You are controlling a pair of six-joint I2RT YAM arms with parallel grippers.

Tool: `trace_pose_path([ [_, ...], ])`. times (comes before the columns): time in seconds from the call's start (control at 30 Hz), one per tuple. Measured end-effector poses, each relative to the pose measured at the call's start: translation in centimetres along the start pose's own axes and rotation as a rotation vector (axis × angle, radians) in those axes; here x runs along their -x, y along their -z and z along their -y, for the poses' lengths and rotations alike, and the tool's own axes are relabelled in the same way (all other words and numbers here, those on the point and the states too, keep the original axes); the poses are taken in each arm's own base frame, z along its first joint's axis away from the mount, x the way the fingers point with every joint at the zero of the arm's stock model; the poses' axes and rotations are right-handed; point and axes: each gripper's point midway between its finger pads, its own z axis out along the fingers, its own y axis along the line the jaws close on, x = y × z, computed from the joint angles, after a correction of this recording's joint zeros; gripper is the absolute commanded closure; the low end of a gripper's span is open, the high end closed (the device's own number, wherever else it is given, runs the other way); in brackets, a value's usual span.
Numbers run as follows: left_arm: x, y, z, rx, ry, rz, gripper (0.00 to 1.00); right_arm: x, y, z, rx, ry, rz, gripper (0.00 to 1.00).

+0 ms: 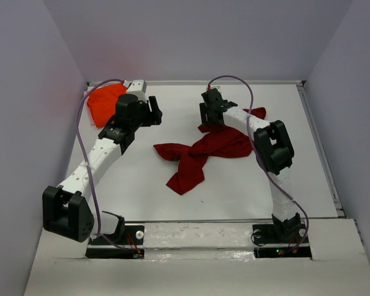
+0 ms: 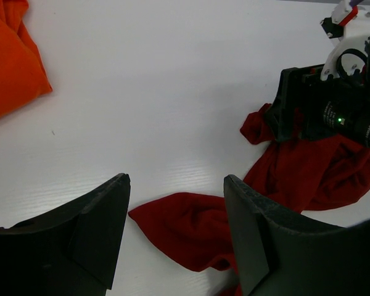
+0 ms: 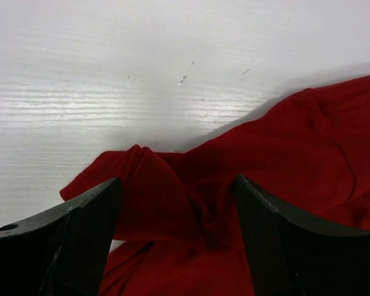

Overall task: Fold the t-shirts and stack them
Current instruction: Flatten out the tshirt

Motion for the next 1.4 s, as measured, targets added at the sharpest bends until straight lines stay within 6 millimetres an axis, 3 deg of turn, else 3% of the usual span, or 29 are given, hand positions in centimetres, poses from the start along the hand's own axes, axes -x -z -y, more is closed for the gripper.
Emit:
trace_pose_path([
  [0.2, 0.0, 0.0, 0.0, -0.003, 0.0, -0.001, 0.28, -1.9, -1.5, -0.4, 0.006, 0.013, -0.047, 0.27],
  [0.3, 0.0, 0.0, 0.1, -0.003, 0.0, -0.001, 0.28, -1.9, -1.5, -0.5, 0.011, 0.012, -0.047, 0.45],
  [0.33, 0.0, 0.0, 0.1, -0.004, 0.0, -0.001, 0.28, -1.9, -1.5, -0.6, 0.015, 0.013, -0.049, 0.63],
  [0.37, 0.0, 0.0, 0.1, -0.004, 0.0, -0.001, 0.28, -1.9, -1.5, -0.6, 0.017, 0.01, -0.049, 0.74],
  [0.47, 0.0, 0.0, 0.1, -0.004, 0.0, -0.001, 0.28, -1.9, -1.5, -0.7, 0.021, 0.007, -0.048, 0.92],
  [0.6, -0.1, 0.0, 0.1, -0.007, 0.0, -0.003, 0.28, -1.9, -1.5, -0.8, 0.024, 0.008, -0.049, 0.91],
  [0.67, -0.1, 0.0, 0.1, -0.008, 0.0, -0.003, 0.28, -1.9, -1.5, -0.7, 0.023, 0.007, -0.049, 0.75],
  [0.73, -0.1, 0.0, 0.1, -0.008, 0.0, -0.003, 0.28, -1.9, -1.5, -0.7, 0.023, 0.014, -0.048, 0.73],
  [0.8, -0.1, 0.0, 0.2, -0.009, 0.0, -0.003, 0.28, -1.9, -1.5, -0.7, 0.021, 0.014, -0.047, 0.78],
  [0.93, -0.1, 0.0, 0.2, -0.01, 0.0, -0.004, 0.28, -1.9, -1.5, -0.7, 0.02, 0.017, -0.047, 1.0],
  [1.23, -0.1, 0.0, 0.2, -0.014, 0.0, -0.005, 0.28, -1.9, -1.2, -0.5, 0.019, 0.02, -0.046, 1.0],
  [1.4, -0.1, 0.0, 0.3, -0.018, 0.0, -0.006, 0.28, -0.3, 1.0, 0.2, 0.022, 0.018, -0.009, 1.0],
])
